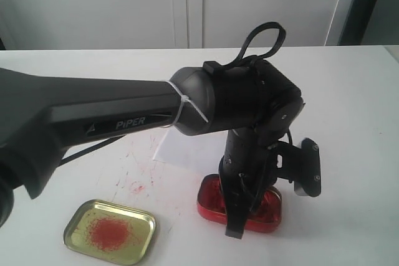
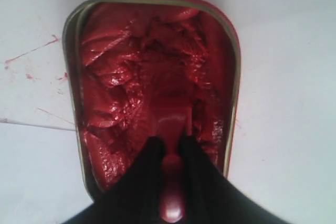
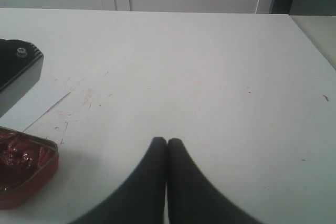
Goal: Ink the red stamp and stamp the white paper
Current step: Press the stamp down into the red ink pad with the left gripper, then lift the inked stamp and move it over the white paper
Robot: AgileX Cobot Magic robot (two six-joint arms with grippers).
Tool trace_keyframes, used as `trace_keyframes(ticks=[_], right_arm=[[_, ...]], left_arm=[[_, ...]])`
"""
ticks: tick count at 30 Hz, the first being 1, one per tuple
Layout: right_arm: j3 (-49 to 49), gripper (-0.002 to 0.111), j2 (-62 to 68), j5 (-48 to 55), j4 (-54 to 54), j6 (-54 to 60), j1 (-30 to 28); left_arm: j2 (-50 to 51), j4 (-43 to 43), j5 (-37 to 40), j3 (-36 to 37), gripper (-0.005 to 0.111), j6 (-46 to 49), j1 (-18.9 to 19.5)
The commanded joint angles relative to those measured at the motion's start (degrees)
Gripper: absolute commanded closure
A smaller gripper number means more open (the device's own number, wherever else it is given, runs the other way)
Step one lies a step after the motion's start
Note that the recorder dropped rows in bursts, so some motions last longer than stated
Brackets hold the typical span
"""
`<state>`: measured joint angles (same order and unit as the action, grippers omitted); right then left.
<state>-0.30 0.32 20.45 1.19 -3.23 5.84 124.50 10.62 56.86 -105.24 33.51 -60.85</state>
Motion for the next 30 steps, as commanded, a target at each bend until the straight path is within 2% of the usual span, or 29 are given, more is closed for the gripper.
trace_keyframes(ticks=[1,11,18,25,30], right_arm=[[0.3,0.108,-0.3,-0.8,0.2,-0.5,-0.2],[0.3,0.108,-0.3,-0.8,0.2,-0.5,-0.2],[0.3,0.108,-0.3,-0.8,0.2,-0.5,-0.2],[0.3,0.108,-0.3,-0.8,0.2,-0.5,-0.2],[0.3,0.108,-0.3,-0.8,0.2,-0.5,-0.2]], left_arm=[[-1.1,1.0,0.9,0.1,0.107,-0.6,-0.4],[-1.2,1.1,1.3,-0.3,0.107,-0.7,-0.4],[-1.2,1.4,3.9,-5.8,0.107,-0.7,0.2],[-1.2,-3.9,6.7,-10.4,0.107,-0.8,6.3],[-1.2,-4.2,7.2,-11.5,0.107,-1.9,9.5]])
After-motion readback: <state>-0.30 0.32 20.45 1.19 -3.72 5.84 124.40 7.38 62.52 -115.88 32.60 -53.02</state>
